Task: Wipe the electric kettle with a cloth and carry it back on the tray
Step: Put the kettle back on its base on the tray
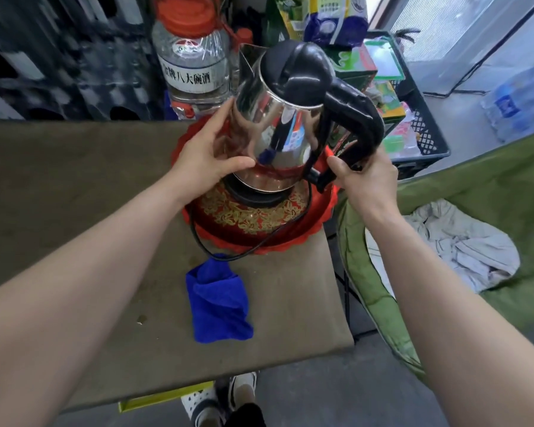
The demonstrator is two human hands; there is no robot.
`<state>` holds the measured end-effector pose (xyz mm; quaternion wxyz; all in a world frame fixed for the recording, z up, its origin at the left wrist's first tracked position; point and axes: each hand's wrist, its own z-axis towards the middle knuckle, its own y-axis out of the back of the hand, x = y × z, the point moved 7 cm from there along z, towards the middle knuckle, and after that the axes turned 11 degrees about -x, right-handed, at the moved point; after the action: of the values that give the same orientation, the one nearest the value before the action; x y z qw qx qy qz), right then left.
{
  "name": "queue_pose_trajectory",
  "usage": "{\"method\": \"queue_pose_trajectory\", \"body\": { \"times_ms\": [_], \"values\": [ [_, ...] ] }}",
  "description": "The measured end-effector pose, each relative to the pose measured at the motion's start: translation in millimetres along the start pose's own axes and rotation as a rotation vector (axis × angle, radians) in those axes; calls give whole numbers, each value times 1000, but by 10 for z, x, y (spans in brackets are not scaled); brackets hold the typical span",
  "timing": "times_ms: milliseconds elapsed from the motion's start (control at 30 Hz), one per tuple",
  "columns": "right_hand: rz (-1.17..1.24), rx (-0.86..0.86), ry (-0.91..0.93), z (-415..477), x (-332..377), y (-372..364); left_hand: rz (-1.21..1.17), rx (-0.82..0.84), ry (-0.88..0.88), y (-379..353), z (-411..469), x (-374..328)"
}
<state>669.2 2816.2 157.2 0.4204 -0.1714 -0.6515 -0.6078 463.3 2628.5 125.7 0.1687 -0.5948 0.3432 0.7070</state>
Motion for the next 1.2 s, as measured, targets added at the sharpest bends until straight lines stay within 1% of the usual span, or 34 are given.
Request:
{"method": "queue_pose_trajectory", "body": {
  "times_ms": [300, 400, 500, 733, 967, 1067, 1200],
  "values": [
    [-42, 51, 127, 66, 310, -135, -98, -6, 35, 110, 14, 73],
    [-18, 85, 112, 21, 267, -121, -119, -11, 39, 102, -34, 72],
    [-39, 75, 86, -14, 207, -62, -122, 6, 35, 37, -98, 50],
    [-39, 55, 34, -122, 39, 64, -96, -15, 43, -4, -215, 57],
    [58, 40, 36, -79, 66, -38, -91, -67, 42, 5, -202, 116],
    [86, 35, 15, -7, 74, -101, -74, -50, 24, -8, -108, 100],
    [43, 23, 34, 28, 103, -107, -51, -1, 18, -8, 9, 98]
  ]
}}
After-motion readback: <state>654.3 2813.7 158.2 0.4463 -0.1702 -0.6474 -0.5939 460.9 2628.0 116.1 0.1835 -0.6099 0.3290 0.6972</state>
